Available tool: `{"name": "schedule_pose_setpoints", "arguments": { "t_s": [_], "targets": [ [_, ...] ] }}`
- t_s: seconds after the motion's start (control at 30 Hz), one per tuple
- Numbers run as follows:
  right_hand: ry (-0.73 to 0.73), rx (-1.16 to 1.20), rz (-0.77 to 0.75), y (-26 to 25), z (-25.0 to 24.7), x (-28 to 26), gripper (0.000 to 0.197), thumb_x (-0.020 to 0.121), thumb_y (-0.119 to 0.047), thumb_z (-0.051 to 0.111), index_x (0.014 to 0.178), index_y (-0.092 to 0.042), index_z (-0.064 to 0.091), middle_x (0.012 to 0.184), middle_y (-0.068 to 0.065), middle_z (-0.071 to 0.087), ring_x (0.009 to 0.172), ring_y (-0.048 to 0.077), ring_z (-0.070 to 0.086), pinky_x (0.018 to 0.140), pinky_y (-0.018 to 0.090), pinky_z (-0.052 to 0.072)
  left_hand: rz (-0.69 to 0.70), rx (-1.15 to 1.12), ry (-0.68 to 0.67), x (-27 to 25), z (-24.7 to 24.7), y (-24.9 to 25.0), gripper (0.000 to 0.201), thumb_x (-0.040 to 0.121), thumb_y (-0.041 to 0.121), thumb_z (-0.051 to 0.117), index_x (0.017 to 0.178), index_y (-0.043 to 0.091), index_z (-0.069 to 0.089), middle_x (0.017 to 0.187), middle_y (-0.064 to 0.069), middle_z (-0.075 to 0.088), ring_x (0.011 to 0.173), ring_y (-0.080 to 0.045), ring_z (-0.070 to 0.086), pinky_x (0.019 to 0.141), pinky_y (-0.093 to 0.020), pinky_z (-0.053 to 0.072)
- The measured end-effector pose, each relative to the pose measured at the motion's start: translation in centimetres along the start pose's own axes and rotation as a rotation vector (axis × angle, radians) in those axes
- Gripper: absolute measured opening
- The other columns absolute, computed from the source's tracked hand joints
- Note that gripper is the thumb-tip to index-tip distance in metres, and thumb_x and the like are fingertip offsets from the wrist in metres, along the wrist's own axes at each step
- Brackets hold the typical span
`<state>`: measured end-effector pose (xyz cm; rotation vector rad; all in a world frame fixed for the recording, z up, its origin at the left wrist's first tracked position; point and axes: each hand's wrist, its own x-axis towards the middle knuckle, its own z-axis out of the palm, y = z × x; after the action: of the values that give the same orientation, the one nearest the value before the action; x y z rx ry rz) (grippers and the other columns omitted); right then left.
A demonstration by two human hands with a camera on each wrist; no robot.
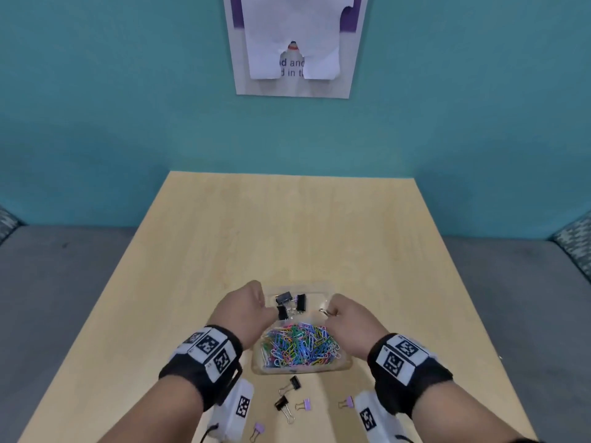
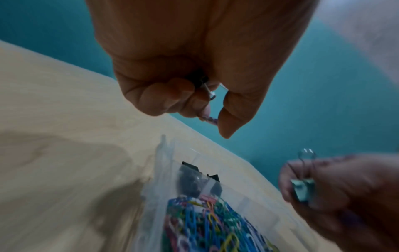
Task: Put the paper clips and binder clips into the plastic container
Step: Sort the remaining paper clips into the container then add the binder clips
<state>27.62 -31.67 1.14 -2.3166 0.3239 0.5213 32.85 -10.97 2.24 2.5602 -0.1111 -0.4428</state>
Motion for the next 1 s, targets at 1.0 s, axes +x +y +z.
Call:
{"name": "schedule_pose_setpoints", "arguments": {
  "t_s": [1.0],
  "targets": [
    [-0.017, -0.283, -0.148, 8.9, 5.9, -9.9, 0.04, 0.08, -0.014, 0.055, 0.118, -0.028, 0.052, 0.102, -0.003, 0.046, 0.09, 0.019, 0.052, 0.078, 0.033, 0.046, -0.082, -0.005, -0.058, -11.6, 3.5, -11.6, 0.02, 0.08, 0.028, 0.064, 0.099, 0.032, 0.061, 0.088, 0.009, 0.054, 0.076, -0.005, 0.055, 0.064, -0.023, 0.041]
  ]
}}
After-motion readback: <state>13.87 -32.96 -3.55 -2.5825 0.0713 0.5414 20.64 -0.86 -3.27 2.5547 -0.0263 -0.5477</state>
